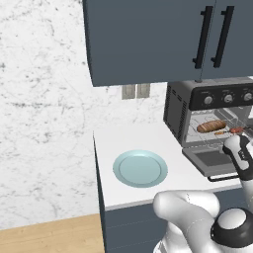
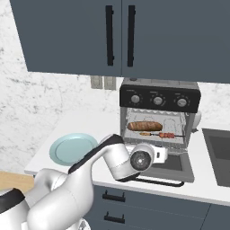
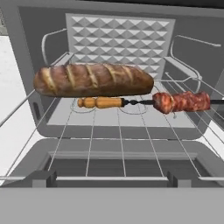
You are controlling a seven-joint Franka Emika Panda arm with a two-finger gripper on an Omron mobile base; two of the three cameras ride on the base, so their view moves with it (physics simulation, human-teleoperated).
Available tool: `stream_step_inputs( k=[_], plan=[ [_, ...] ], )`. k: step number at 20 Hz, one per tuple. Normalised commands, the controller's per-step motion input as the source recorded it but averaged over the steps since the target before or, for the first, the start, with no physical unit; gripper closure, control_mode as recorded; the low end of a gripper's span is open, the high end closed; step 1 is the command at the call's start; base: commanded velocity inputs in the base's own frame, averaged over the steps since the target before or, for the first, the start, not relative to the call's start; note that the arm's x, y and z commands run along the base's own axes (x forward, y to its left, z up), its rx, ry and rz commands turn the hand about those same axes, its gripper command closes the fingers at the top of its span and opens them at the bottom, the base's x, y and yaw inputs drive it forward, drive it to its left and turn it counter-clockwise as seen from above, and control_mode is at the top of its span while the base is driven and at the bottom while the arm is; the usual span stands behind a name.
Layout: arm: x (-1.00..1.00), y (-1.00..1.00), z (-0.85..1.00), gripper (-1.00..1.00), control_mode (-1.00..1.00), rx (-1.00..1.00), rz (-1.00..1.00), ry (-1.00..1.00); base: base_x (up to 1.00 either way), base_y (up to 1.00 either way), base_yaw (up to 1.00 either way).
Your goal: Pick up the kebab skewer and baguette bread, and place them inside the toaster oven. Close the toaster oven door and start by setting the timer.
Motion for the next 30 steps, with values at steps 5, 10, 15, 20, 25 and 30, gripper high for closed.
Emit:
stream_step_inputs(
  k=[5,10,15,20,25,30],
  plan=[
    [0.04,-0.01,-0.21,-1.0,-1.0,0.02,0.0,0.0,0.0,0.0,0.0],
    [0.04,-0.01,-0.11,-1.0,-1.0,0.02,0.0,0.0,0.0,0.0,0.0],
    [0.1,-0.02,0.0,-1.0,-1.0,0.01,0.0,0.0,0.0,0.0,0.0],
    [0.04,-0.03,0.0,-1.0,-1.0,0.02,0.0,-0.01,0.0,0.0,0.0],
    [0.11,0.0,0.04,-1.0,-1.0,0.02,0.0,-0.04,0.0,0.0,0.0],
    [0.13,0.0,0.03,-1.0,-1.0,0.01,0.0,-0.03,0.0,0.0,0.0]
  ],
)
